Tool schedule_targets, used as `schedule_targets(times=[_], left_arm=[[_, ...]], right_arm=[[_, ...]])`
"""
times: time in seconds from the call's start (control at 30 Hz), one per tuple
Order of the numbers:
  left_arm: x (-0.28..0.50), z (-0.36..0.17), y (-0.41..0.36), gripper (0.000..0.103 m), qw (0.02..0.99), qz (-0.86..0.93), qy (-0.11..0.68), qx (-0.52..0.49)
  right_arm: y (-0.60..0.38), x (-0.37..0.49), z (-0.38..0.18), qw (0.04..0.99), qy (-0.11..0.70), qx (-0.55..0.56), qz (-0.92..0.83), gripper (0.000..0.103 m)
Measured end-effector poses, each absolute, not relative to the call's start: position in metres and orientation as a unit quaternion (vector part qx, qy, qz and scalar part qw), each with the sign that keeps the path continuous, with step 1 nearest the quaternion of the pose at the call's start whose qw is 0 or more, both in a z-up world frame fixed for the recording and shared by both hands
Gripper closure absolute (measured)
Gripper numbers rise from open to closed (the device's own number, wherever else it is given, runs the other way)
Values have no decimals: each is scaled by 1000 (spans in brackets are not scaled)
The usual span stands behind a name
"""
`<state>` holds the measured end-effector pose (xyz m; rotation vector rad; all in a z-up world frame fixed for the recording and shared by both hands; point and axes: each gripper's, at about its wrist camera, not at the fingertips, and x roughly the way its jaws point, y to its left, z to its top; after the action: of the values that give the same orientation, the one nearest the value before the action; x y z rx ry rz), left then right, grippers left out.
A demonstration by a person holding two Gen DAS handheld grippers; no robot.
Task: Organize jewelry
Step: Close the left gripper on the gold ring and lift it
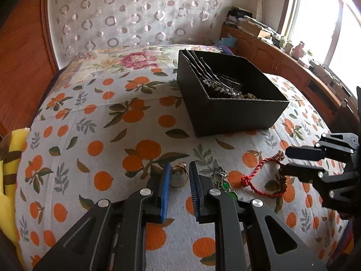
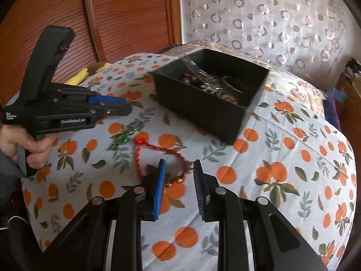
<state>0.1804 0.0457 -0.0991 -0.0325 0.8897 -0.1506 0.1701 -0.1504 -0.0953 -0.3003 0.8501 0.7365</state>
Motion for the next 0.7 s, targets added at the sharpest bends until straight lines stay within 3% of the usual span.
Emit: schedule_targets(times=[0.23,0.43,0.7], left_arm=[[184,-102,44,92,899,-73,431,-17],[183,-105,45,92,900,-72,430,-19],[179,-96,47,92,905,-71,418,-29]], right_arm=[[-153,186,-98,834,414,-125,343,76],[-153,190,-104,828,427,-120,342,91],[-165,191,-97,835,418,-117,339,93]])
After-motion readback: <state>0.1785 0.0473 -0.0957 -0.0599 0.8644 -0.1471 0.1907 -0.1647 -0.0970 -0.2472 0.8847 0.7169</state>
